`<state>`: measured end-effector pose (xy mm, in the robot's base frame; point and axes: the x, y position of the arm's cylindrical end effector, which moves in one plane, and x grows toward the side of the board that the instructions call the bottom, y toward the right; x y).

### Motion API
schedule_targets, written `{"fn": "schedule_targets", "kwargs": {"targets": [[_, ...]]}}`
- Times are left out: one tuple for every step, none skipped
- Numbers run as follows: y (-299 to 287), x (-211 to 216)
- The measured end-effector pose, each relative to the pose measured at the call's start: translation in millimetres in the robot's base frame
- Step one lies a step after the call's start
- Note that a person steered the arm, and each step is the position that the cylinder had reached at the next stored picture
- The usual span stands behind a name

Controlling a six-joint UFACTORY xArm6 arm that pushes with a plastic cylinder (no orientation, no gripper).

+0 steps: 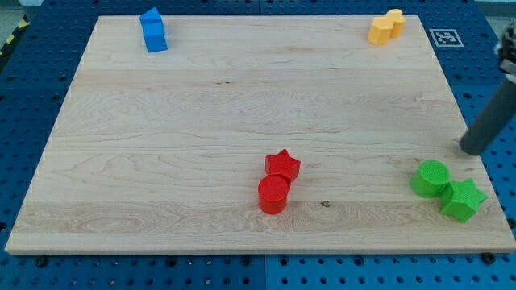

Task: Point your arm to the green star

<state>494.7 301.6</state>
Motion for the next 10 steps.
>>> {"fn": "schedule_targets", "kwargs": {"targets": [[35.0, 25.7], [38.9, 48.3], [38.9, 61.6], [38.8, 70.3], [38.8, 70.3], [38.8, 72.2], [38.6, 90.2], [17.1, 114.5], [-33.9, 122.0], [-61.1, 122.1]]}}
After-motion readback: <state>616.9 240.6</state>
